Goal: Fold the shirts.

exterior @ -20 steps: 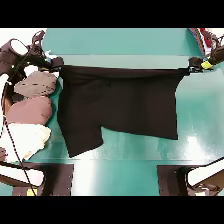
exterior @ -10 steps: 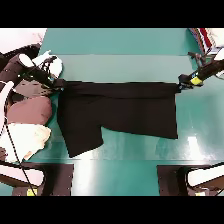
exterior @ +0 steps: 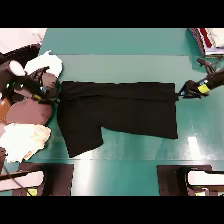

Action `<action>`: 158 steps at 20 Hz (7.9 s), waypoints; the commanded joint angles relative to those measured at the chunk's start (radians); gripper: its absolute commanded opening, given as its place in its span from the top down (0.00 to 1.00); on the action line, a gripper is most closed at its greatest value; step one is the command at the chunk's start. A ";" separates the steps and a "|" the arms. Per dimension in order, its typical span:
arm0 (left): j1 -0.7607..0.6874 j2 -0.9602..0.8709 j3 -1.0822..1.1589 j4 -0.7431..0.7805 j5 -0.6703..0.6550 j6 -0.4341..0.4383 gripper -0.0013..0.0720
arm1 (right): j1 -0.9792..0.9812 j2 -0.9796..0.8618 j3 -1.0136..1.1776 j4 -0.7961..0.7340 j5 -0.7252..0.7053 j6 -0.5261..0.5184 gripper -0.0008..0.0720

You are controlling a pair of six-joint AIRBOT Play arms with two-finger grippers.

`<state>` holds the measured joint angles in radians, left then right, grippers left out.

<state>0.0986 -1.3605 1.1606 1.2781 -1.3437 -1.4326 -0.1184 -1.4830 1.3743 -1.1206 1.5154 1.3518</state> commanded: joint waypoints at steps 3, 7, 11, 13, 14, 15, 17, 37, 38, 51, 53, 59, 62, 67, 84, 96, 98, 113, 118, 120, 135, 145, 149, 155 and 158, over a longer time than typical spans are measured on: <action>0.002 0.322 -0.444 0.019 0.041 -0.096 0.28 | -0.082 0.217 -0.249 0.082 -0.059 -0.044 0.39; 0.002 0.373 -0.608 -0.091 0.114 -0.098 0.28 | -0.082 0.263 -0.323 0.082 -0.080 -0.054 0.39; 0.002 0.373 -0.662 -0.217 0.220 -0.051 0.28 | -0.076 0.263 -0.322 0.082 -0.076 -0.054 0.39; 0.002 0.372 -0.668 -0.230 0.255 -0.052 0.34 | -0.076 0.263 -0.322 0.082 -0.073 -0.054 0.39; 0.002 0.372 -0.668 -0.236 0.267 -0.051 0.54 | -0.076 0.263 -0.322 0.081 -0.072 -0.054 0.39; 0.002 0.372 -0.667 -0.239 0.280 -0.052 0.75 | -0.076 0.263 -0.322 0.080 -0.071 -0.054 0.39; 0.002 0.372 -0.660 -0.247 0.293 -0.051 0.95 | -0.089 0.262 -0.323 0.061 -0.040 -0.054 0.39; 0.002 0.469 -0.554 -0.196 0.164 -0.042 0.95 | -0.053 0.254 -0.682 0.066 -0.203 -0.036 0.97; 0.002 0.492 -0.552 -0.181 0.137 -0.045 0.95 | -0.053 0.282 -0.676 0.045 -0.184 -0.036 0.97; 0.002 0.658 -0.462 -0.216 -0.031 -0.112 0.95 | -0.025 0.571 -0.547 -0.259 -0.006 -0.024 0.97; 0.002 0.536 -0.393 -0.216 0.060 -0.071 0.95 | 0.032 0.457 -0.438 -0.259 -0.075 -0.019 0.97; 0.002 0.161 -0.214 -0.215 0.212 -0.014 0.95 | 0.112 0.071 -0.105 -0.259 -0.110 -0.007 0.97; 0.002 0.063 -0.161 -0.216 0.259 -0.013 0.95 | 0.112 -0.061 0.014 -0.199 -0.105 -0.007 0.96; 0.002 0.053 -0.148 -0.253 0.327 -0.017 0.29 | 0.066 -0.181 0.137 -0.002 -0.098 -0.009 0.38; -0.328 0.031 -0.055 -0.298 0.359 -0.090 0.95 | -0.108 -0.231 -0.170 0.261 -0.132 -0.192 0.27; -0.618 -0.376 0.279 -0.344 0.442 -0.113 0.95 | 0.047 0.011 0.096 0.265 -0.064 -0.157 0.97; -0.649 -0.443 0.362 -0.344 0.430 -0.121 0.95 | 0.101 0.063 0.142 0.265 -0.064 -0.153 0.97; -0.653 -0.514 0.512 -0.295 0.316 -0.138 0.95 | 0.469 0.095 0.335 0.265 -0.086 -0.122 0.97; -0.476 -0.293 0.520 -0.110 0.213 -0.138 0.95 | 0.615 0.085 0.335 0.271 -0.160 -0.123 0.97; -0.377 -0.187 0.520 -0.052 0.186 -0.137 0.95 | 0.713 0.044 0.335 0.356 -0.217 -0.160 0.97; -0.041 0.131 0.520 0.023 0.006 -0.104 0.95 | 0.847 -0.283 0.384 0.227 -0.153 -0.116 0.38; -0.041 0.129 0.519 -0.044 0.051 -0.104 0.95 | 0.491 -0.242 -0.106 0.430 -0.339 -0.106 0.10; -0.041 0.129 0.519 -0.044 0.050 -0.104 0.95 | 0.592 -0.387 0.038 0.513 -0.336 -0.105 0.11; -0.041 0.129 0.519 -0.081 0.050 -0.104 0.95 | 0.721 -0.517 0.227 0.549 -0.320 -0.114 0.78; -0.077 0.129 0.519 -0.058 0.051 -0.106 0.95 | 0.710 -0.502 0.249 0.541 -0.320 -0.131 0.97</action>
<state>0.0467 -1.2316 1.6798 1.2125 -1.2942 -1.5368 0.5827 -1.9762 1.5841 -0.5888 1.1915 1.2327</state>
